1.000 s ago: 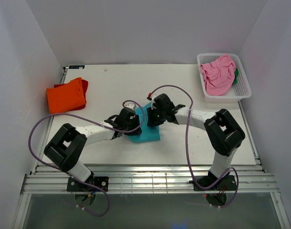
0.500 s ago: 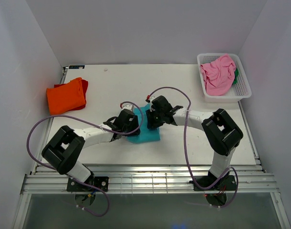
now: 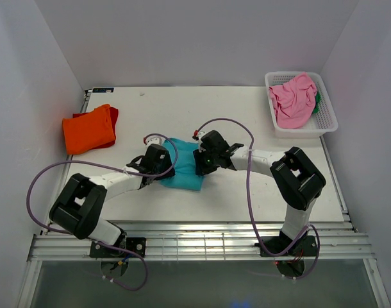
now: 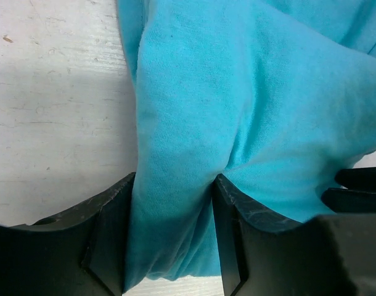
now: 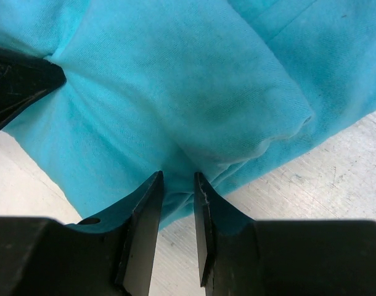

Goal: Fold and stack the t-shirts
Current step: Put the neatly folded tshirt into the corner of the board with the left arm

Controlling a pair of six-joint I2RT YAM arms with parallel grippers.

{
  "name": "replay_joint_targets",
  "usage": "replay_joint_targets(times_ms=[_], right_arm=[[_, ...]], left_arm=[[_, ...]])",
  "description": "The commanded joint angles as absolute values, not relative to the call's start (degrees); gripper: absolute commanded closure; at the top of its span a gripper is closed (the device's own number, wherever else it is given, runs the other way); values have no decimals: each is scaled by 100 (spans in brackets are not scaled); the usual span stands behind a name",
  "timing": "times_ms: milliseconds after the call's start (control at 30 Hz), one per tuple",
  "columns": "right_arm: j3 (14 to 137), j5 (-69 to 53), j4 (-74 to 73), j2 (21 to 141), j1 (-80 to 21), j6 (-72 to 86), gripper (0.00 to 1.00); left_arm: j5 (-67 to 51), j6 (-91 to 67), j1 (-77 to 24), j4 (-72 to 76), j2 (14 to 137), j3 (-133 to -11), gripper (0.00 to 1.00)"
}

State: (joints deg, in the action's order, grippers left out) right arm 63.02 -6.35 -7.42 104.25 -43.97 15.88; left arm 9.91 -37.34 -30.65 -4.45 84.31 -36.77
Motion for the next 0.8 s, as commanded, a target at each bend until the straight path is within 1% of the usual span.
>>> replay_joint_targets(times_ms=[0,267,433,633,767], right_arm=[[6442,-554,-940,10327,-4412,1494,67],[6398,-466,-984,10371,-4430,1485,67],[6416,-352,-1046,10345,-4430,1450,67],[6530,-316,-1107,10371,-4430,1433,67],[6574,-325,-1116,10362,-4430,1433,67]], left_arm=[[959,-3630,-2909,-1046,8710,-3472,40],[177,-3612,-2909,-730,8895,-3472,40],[-228,-3744,-3014,-729,8421,-3147,40],[-422,-4043,-3155,-782,7674,-2708,40],[-413,-4201,-3304,-765,7506,-2611,40]])
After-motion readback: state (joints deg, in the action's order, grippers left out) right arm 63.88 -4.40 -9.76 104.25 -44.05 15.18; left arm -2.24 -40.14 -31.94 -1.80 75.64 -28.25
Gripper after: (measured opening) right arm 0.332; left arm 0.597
